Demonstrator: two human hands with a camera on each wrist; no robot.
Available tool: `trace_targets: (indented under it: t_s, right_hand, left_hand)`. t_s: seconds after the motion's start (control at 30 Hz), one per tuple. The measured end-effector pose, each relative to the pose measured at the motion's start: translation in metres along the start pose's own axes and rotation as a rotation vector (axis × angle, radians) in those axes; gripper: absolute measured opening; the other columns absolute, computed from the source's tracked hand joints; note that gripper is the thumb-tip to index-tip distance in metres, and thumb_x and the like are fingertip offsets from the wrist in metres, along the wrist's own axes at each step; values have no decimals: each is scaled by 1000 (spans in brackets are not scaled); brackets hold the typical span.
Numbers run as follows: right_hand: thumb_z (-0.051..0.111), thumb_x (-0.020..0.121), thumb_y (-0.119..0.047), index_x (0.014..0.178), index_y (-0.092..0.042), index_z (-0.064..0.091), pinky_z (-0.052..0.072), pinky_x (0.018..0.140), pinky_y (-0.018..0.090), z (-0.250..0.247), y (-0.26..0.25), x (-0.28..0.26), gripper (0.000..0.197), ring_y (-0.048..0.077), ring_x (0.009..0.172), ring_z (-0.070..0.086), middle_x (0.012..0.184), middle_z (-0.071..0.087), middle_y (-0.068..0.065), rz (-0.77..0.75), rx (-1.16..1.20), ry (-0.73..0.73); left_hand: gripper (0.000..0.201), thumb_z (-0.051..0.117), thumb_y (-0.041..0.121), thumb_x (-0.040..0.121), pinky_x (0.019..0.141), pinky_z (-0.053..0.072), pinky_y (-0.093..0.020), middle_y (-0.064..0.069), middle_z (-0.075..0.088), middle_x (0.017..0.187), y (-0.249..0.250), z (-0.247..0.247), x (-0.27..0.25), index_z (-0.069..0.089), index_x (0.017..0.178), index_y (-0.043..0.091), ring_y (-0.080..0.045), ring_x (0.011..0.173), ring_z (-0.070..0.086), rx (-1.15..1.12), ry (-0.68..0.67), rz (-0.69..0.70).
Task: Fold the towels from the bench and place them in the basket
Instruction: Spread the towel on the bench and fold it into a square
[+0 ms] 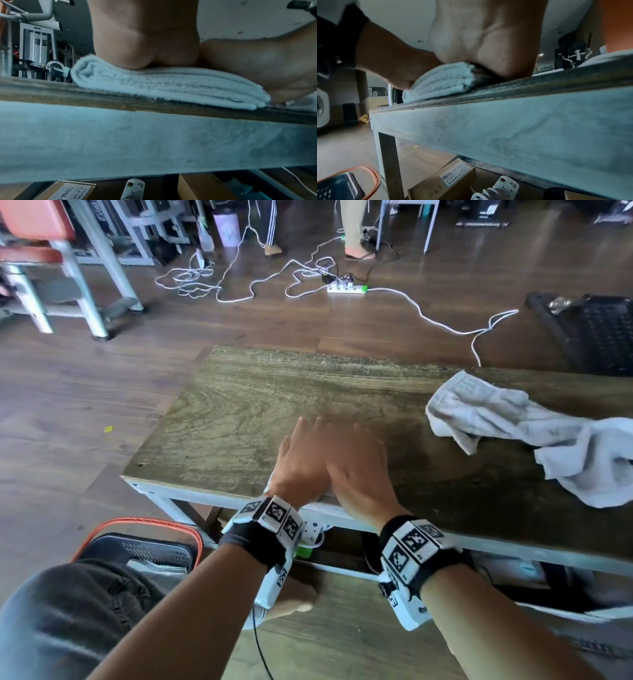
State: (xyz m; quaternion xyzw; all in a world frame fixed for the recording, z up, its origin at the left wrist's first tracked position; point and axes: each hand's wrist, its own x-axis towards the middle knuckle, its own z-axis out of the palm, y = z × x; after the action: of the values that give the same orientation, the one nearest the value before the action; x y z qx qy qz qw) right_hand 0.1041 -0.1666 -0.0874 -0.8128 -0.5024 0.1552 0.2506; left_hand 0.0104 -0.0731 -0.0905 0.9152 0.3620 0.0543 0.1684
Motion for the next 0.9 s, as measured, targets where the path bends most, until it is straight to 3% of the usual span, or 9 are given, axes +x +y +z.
trace_targets:
  t_s: [0.13,0.3,0.53,0.7,0.9]
  right_hand:
    - [11,102,-57,160,-12,1,-12,123,43,-1,6,-1,74,15,153,-14,168,-9,4,-30,-168,-43]
    - [17,102,-50,159,-8,0,-11,123,47,2,8,-5,73,18,154,-12,168,-9,8,-42,-287,-17]
    - [13,101,-58,159,-7,-3,-13,122,48,0,7,-8,79,18,154,-12,167,-10,8,6,-335,-19]
    - [7,99,-61,159,-9,-6,-14,121,50,-2,10,-10,80,17,153,-16,167,-15,6,31,-336,-51]
    - [9,103,-47,158,-10,-10,-13,122,52,-6,11,-13,69,15,152,-20,166,-19,4,53,-329,-83]
  left_hand:
    - [58,16,44,100,123,6,-45,10,7,164,-20,-1,1,11,156,31,-18,152,-6,-42,26,102]
    - [51,17,47,104,122,-1,-46,22,-2,163,-16,-7,-11,6,154,46,-14,152,-6,-19,24,-7]
    - [51,16,47,104,120,-6,-50,27,-1,161,-16,-9,-11,7,154,45,-19,152,-3,-35,15,-54]
    - [53,14,50,103,121,-9,-51,26,-4,161,-21,-9,-10,4,155,43,-18,150,-17,-66,6,-65]
    - [54,13,50,102,121,-6,-53,20,-5,163,-29,-10,-10,0,155,43,-21,149,-20,-67,-1,-96]
